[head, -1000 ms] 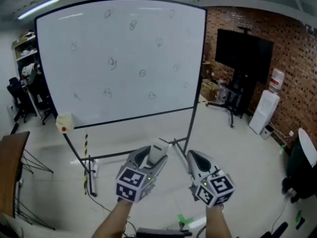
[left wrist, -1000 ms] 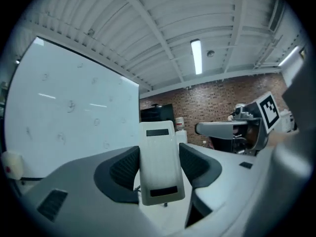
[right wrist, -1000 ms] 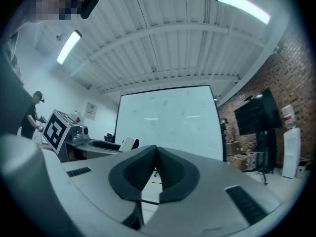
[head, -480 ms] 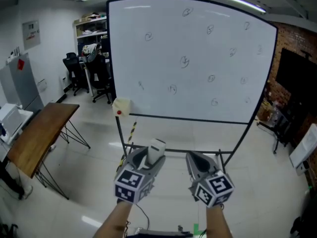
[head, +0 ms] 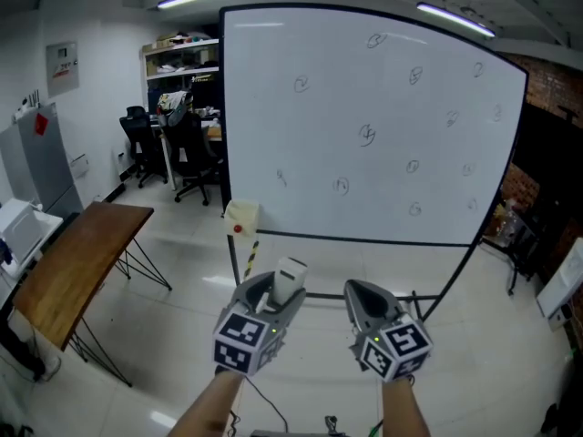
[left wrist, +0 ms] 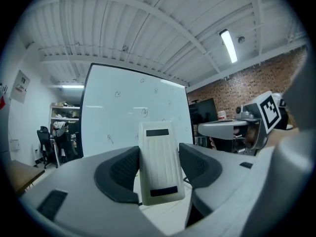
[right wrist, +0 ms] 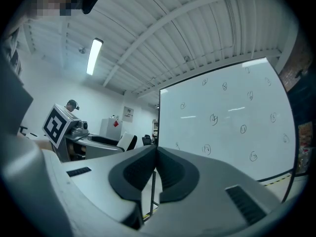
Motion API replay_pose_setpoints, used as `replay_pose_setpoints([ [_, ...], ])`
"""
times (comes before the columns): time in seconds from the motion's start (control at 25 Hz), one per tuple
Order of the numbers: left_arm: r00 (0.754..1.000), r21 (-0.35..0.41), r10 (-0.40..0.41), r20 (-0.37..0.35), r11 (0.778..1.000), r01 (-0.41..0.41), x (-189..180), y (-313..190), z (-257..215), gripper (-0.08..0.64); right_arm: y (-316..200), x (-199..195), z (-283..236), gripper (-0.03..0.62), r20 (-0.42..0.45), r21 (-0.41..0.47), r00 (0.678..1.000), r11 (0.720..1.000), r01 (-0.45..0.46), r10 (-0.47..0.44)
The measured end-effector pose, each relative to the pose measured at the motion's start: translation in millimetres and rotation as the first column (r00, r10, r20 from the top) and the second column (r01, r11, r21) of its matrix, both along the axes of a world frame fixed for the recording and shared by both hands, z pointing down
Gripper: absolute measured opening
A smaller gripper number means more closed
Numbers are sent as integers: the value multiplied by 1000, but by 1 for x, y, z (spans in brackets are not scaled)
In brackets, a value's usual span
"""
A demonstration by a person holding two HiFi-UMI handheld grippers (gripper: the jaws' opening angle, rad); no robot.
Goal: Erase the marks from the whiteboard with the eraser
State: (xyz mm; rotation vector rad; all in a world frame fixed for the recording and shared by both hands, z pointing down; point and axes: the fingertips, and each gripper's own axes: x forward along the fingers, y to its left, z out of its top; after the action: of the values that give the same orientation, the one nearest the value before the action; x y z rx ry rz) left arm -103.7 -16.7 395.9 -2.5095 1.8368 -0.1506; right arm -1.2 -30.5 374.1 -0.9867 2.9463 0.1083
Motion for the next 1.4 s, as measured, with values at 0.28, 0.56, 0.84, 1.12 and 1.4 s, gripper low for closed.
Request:
replay_pose_setpoints([
  [0.28, 999, 43, 11, 41, 999, -13, -29, -45, -33, 256, -40, -32, -30, -9, 23, 45, 1000, 999, 1, -2],
  [0.56, 999, 55, -22, 30, 998, 20, -31, -130, -33, 256, -129, -36, -32, -9, 19, 62, 999, 997, 40, -41],
  [0.84, 987, 78, -152, 43, 986, 149, -26, -247, -55, 256, -244, -39, -54, -9, 24, 92, 983, 980, 178, -180],
  [1.12, 967, 109, -252, 49, 963, 245, -39, -321, -82, 256, -327, -49, -71, -9, 1, 96, 963, 959, 268, -269],
  [1.4, 965, 106, -258, 41, 962, 253, -50, -362, -91, 256, -364, -65, -88, -9, 6, 113, 958, 953, 283, -285],
])
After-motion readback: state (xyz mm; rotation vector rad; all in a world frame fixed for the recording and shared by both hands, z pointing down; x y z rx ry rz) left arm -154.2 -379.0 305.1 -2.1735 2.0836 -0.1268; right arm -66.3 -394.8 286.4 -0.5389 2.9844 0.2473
